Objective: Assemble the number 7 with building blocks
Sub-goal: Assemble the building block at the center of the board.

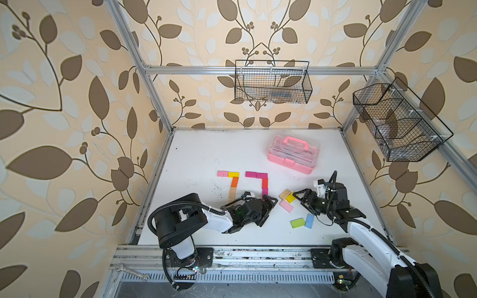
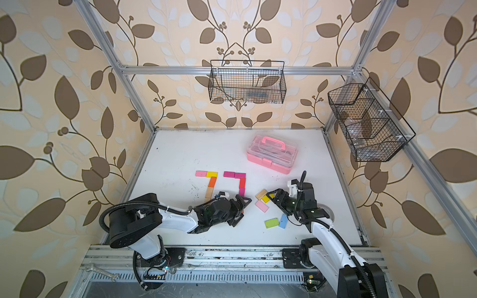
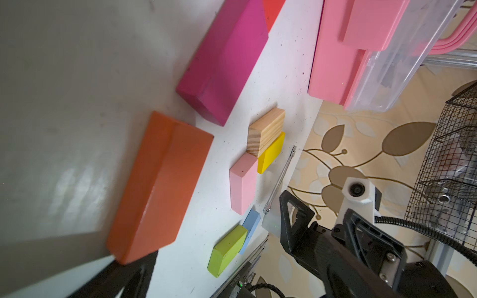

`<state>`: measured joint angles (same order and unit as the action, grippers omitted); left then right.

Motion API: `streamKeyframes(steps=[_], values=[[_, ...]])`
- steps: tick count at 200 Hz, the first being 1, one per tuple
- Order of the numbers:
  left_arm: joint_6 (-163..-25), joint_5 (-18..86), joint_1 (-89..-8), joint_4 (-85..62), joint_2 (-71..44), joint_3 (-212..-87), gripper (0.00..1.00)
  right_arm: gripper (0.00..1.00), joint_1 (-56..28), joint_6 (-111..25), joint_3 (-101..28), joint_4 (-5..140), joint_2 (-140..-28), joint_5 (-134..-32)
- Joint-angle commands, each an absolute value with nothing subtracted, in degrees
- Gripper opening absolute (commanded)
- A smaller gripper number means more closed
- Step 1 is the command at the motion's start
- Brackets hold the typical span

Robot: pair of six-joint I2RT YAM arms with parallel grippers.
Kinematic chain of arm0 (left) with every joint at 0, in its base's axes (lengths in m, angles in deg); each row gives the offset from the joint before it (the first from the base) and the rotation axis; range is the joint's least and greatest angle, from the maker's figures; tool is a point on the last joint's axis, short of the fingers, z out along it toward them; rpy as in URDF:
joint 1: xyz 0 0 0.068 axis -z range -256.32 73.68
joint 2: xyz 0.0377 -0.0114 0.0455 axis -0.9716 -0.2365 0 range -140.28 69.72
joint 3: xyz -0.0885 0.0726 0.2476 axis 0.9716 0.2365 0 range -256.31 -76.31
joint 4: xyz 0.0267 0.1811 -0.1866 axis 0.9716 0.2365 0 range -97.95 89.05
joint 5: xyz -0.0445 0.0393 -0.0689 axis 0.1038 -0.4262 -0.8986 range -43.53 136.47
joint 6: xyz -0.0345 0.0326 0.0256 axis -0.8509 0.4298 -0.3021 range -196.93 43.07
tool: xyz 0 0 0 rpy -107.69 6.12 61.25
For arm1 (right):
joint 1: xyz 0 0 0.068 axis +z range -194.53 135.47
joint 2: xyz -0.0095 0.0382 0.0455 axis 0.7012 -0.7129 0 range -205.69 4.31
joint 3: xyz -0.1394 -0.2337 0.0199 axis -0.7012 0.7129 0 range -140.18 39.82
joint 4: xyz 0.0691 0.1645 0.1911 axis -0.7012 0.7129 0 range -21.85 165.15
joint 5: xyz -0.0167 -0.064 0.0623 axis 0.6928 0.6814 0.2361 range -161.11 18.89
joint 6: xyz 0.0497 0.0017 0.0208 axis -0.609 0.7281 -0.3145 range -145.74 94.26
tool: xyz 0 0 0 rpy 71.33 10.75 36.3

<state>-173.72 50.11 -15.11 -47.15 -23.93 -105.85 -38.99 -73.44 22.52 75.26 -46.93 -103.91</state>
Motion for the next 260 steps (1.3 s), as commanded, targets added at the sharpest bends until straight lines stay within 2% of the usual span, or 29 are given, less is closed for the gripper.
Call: streamKeyframes(steps=[1,112,191,260], values=[[-174.9,51.8,-14.8,-47.2,-25.2,-105.8,0.99,0.82,-39.2,-72.4,22.5,75.8,-47.3,-105.1],[-174.4,53.6,-15.0,-42.5,-19.8,-102.5,0.99,0.82,-39.3,-72.6,23.2,75.3,-47.6,-104.3],[-174.4,52.3,-16.6,-45.5,-22.3,-102.9,0.98,0.82,-39.3,-72.9,23.6,75.2,-47.5,-104.2],[-173.4,52.4,-17.7,-43.3,-20.1,-102.6,0.98,0.81,-39.2,-73.1,24.1,74.8,-47.5,-103.9]])
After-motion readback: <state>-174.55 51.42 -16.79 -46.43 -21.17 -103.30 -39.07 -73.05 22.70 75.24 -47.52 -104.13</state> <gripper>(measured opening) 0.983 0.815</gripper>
